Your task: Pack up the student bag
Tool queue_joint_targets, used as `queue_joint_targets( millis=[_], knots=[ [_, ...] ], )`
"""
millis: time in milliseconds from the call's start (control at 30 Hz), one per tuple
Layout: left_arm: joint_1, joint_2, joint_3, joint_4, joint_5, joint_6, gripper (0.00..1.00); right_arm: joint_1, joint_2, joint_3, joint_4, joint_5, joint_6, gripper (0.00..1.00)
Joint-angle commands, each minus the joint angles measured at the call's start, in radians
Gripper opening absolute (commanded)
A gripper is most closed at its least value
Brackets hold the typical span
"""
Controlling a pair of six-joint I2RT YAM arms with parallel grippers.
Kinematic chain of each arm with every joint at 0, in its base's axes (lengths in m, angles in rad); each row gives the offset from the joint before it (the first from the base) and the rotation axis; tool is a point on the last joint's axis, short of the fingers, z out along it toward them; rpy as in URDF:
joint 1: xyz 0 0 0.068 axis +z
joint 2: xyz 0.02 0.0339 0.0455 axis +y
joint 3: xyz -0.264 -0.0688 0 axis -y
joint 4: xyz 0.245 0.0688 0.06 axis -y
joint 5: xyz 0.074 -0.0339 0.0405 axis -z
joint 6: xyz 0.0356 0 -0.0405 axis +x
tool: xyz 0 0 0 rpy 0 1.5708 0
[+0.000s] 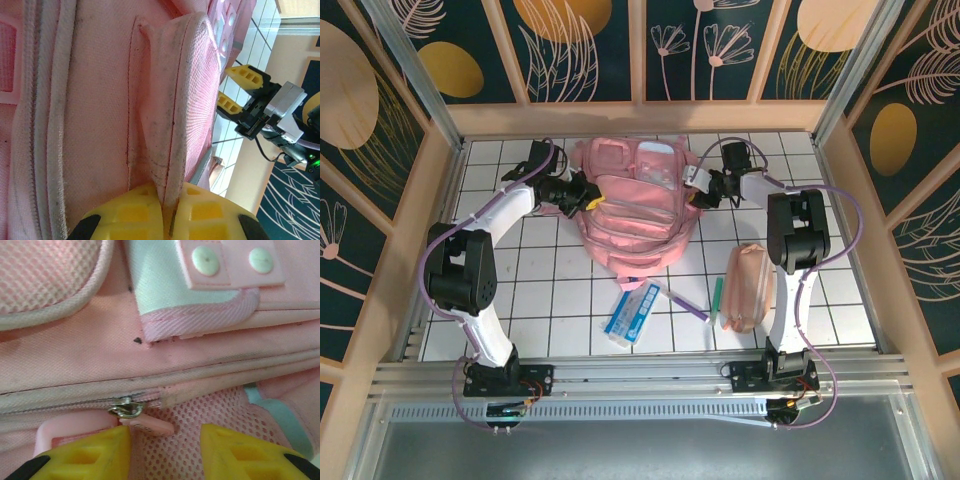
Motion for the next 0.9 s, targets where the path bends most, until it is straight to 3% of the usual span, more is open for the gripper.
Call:
queue_joint_targets(
  millis=[0,233,600,767,867],
  knots=[
    [0.008,-0.058,0.052,0.029,0.069,0.0,0.0,0.009,0.026,0.031,-0.156,-0.089,-0.091,0.4],
    [0.009,-0.049,0.059,0.021,0.072,0.005,0.0,-0.011,0.032,0.037,-0.264,-0.158,-0.165,0.43],
    [0.008,-0.04,0.052,0.006,0.074,0.016,0.0,0.022,0.007,-0.073,0.113,-0.089,0.063,0.39],
    [0.009,-0.041,0.047,0.01,0.077,0.016,0.0,0.024,-0.005,-0.07,0.099,-0.073,0.034,0.4],
    [0.008,-0.046,0.046,-0.004,0.075,0.028,0.0,0.001,-0.005,-0.032,0.006,-0.154,-0.002,0.36]
  ],
)
